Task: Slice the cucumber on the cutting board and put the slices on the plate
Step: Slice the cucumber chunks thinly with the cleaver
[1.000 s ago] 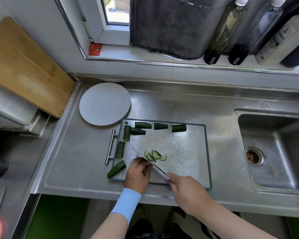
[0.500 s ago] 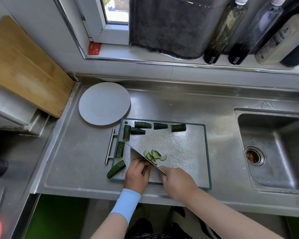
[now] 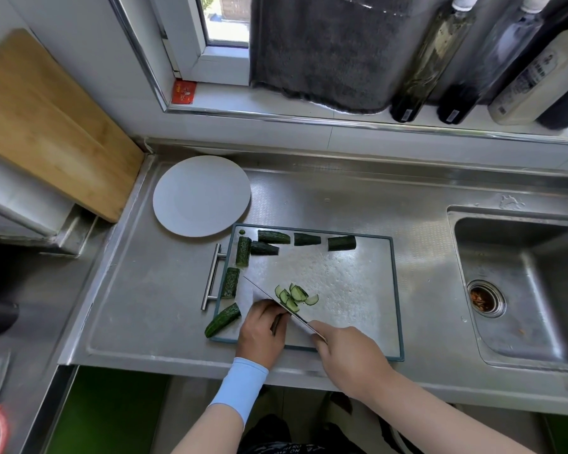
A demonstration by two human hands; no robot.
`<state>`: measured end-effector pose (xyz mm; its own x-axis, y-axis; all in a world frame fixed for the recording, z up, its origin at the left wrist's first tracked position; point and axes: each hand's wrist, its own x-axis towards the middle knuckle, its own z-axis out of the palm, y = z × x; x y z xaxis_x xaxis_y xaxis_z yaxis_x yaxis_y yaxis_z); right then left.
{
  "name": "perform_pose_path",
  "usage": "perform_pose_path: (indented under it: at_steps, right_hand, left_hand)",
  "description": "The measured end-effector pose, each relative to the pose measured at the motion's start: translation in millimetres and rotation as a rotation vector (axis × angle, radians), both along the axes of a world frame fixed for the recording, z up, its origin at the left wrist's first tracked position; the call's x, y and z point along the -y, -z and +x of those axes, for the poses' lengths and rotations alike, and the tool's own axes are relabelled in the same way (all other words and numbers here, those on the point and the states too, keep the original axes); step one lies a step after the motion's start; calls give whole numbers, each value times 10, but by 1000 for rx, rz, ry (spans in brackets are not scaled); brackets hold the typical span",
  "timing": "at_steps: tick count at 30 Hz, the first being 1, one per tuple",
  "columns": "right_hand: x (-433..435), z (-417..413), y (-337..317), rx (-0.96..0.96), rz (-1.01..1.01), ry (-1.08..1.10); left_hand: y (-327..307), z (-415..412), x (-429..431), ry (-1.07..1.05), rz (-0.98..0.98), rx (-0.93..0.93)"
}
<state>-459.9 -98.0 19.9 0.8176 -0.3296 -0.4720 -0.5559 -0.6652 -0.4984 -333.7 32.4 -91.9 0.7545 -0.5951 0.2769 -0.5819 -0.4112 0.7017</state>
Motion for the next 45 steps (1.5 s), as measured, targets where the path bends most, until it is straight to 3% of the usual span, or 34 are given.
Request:
perform_pose_path:
  at_steps: [19,45]
  right_hand:
    - [-5,60,38,-103,60,32]
    - [30,-152,-62,-56,29,4]
  left_hand:
    - [5,-22,0,-1,-8,4]
    - [43,-12,-19,-16,-35,5]
